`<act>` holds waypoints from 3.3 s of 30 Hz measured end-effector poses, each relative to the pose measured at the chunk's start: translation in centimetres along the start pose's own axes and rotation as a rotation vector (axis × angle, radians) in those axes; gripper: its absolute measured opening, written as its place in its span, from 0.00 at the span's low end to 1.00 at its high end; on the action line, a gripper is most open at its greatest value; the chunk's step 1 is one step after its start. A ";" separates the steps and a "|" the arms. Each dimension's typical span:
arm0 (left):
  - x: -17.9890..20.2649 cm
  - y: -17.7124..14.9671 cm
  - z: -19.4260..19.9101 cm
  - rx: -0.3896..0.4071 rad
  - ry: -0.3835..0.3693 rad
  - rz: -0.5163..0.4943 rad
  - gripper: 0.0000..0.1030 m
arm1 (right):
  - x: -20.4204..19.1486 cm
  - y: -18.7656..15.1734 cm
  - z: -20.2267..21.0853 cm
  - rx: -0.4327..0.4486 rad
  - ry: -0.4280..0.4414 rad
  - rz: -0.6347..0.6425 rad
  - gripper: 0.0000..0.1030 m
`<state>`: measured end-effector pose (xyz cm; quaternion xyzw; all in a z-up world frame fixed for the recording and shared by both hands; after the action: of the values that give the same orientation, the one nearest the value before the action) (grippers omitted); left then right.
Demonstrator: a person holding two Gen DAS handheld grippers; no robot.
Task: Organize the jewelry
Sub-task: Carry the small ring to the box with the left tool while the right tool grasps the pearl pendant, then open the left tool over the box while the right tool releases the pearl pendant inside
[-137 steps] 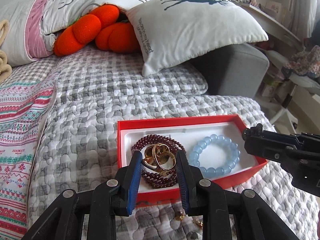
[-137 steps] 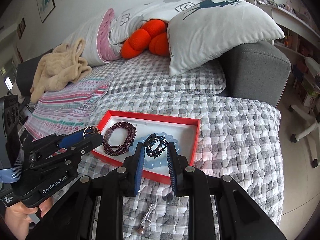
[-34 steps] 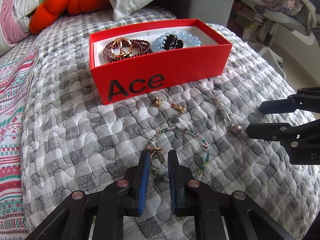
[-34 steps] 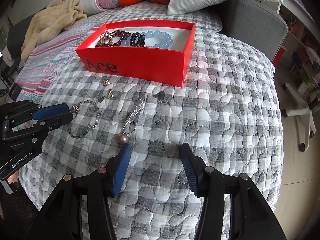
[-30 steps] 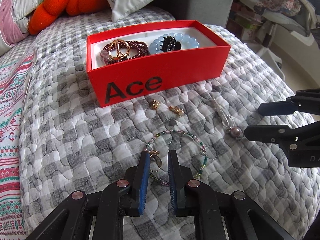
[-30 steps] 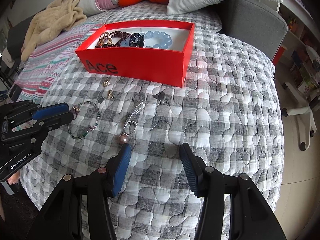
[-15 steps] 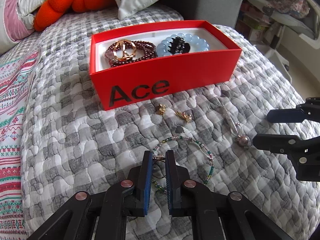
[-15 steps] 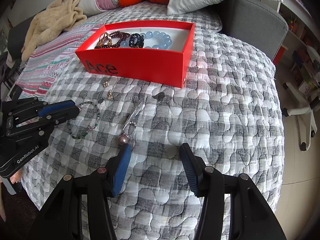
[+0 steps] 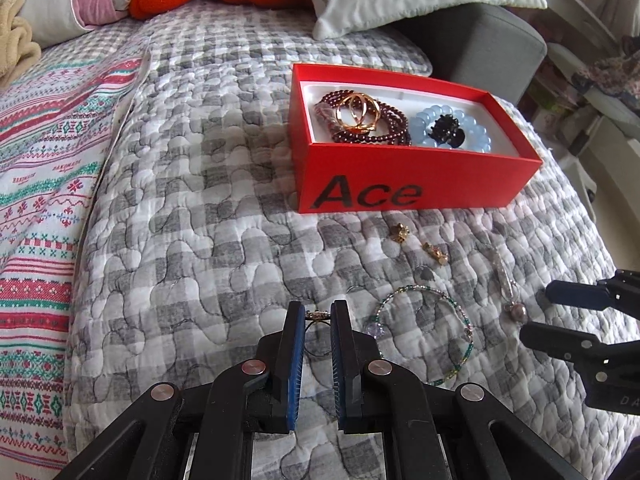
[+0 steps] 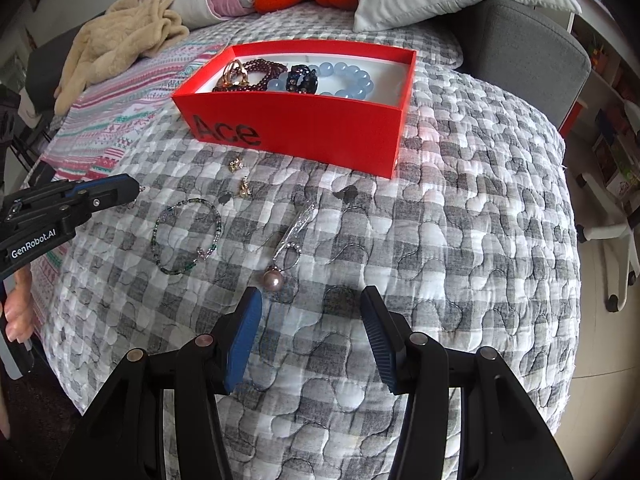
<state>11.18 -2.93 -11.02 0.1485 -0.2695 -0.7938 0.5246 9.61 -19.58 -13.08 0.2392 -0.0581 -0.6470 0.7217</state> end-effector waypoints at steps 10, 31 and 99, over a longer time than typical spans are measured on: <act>0.2 -0.1 0.2 -0.002 -0.008 -0.004 0.07 | -1.9 0.0 -0.9 0.042 -0.059 0.096 0.43; 0.0 1.7 1.9 0.056 -0.042 0.035 0.07 | 0.4 2.1 4.7 0.118 0.036 0.015 0.12; 0.3 5.6 -0.5 0.111 -0.013 0.063 0.40 | 2.1 14.1 0.1 0.217 0.082 -0.265 0.13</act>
<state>15.53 -5.05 -8.15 0.1638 -0.3211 -0.7616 0.5386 22.67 -20.94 -7.55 0.3474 -0.0659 -0.7161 0.6018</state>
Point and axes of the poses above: each gripper's, at about its wrist camera, not at the fingertips, and z roughly against the way its jaws point, x to its right, y to its top, the point moved 10 cm from there along -z, roughly the way its jaws point, and after that the axes turned 11 degrees about -z, right-handed, at the moved point
